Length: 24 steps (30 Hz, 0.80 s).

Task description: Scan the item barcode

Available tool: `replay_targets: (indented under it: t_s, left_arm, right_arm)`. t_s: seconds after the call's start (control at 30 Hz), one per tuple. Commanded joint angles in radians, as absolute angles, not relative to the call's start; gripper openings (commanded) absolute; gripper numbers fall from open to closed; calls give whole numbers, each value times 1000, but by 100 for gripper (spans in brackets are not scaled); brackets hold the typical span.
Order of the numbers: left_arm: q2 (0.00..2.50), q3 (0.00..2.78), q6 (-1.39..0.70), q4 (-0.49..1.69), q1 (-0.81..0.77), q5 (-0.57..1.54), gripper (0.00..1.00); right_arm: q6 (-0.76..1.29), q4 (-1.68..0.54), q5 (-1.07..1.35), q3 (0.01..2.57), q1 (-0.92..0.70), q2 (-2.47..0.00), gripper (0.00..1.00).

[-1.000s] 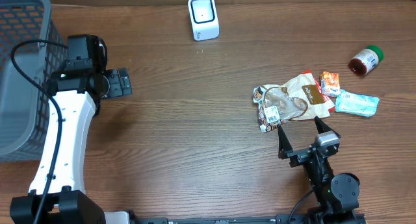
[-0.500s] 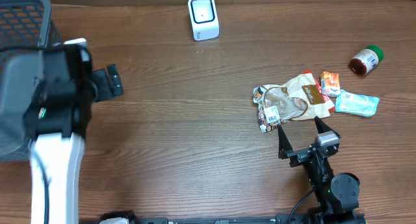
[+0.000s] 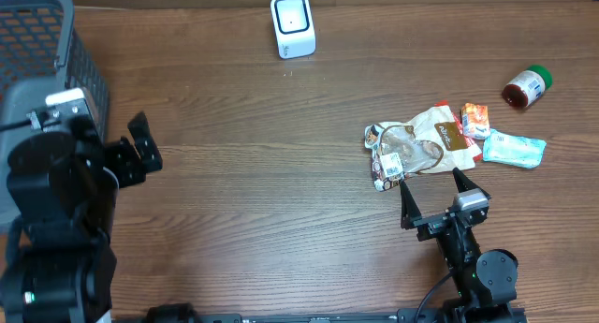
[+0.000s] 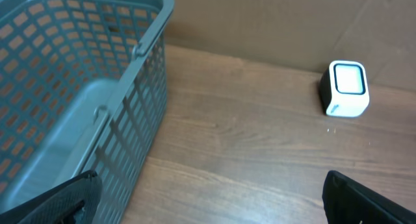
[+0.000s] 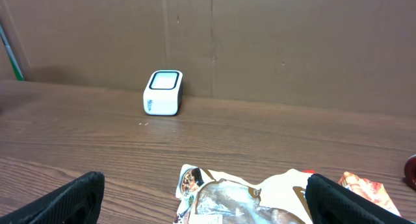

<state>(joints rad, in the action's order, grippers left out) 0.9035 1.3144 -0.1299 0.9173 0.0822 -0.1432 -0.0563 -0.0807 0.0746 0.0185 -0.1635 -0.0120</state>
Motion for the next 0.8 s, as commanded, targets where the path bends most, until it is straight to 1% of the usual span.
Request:
replay_targets:
  t_s: [0.0,0.33,0.67,0.77]
  left_arm:
    - [806,1275,-119,949,84,-145,100]
    - [560,1139,-119,1047,84,-145,100]
    - [314,877,-119,1049,84,-145,100]
    - [244,798,-120,1011,84,-146,100]
  right_arm:
    - [-61,-77,80,8,-160,-3,100]
    - [-61,-77,80,8,-160,-3,100]
    - [-61,-77,80,8,-160,-3,100]
    - [-61,-77,80,8,-160,-3,100]
